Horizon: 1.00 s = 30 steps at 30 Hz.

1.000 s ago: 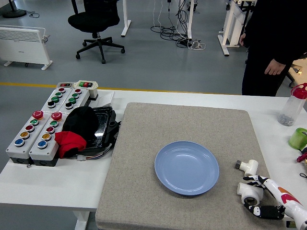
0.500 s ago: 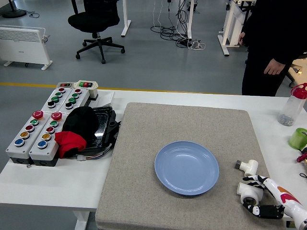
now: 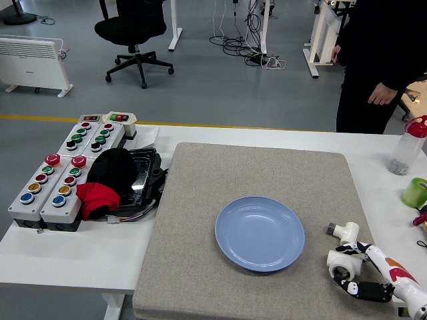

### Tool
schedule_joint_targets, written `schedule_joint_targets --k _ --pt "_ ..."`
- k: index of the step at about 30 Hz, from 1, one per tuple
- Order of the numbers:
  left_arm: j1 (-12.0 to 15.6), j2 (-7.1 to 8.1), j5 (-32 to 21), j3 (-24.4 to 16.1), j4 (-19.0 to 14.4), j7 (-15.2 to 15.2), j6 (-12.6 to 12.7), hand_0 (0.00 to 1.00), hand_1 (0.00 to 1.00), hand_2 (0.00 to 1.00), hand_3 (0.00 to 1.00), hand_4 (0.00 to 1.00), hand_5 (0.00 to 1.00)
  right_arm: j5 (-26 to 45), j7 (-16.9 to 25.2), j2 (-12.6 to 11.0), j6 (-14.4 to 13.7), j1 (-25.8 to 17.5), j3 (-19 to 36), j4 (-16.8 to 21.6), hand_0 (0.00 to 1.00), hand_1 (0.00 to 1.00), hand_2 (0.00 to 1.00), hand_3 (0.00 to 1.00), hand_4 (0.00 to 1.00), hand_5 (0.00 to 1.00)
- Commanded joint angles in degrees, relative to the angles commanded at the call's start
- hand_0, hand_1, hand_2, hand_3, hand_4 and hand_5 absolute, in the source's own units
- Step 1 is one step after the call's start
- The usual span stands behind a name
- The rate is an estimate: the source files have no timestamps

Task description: Pick pipe place plate twice

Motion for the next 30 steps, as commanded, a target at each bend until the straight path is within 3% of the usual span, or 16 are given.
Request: schedule_joint_targets --k 23,30 --pt "-0.41 0.12 -0.41 0.1 0.0 -0.04 0.01 0.721 0.747 0.704 0.649 0.399 0.998 2.0 0.76 0.69 -0.44 2.41 -0.8 1.7 0.266 0.425 0.57 0.7 0.681 0.318" --pt "-0.56 0.14 -0.55 0.21 0.0 -0.05 0.02 0.722 0.747 0.704 0.649 0.399 0.998 3.02 0.78 0.69 -0.46 6.27 -2.93 2.57 0.259 0.419 0.569 0.699 0.665 0.303"
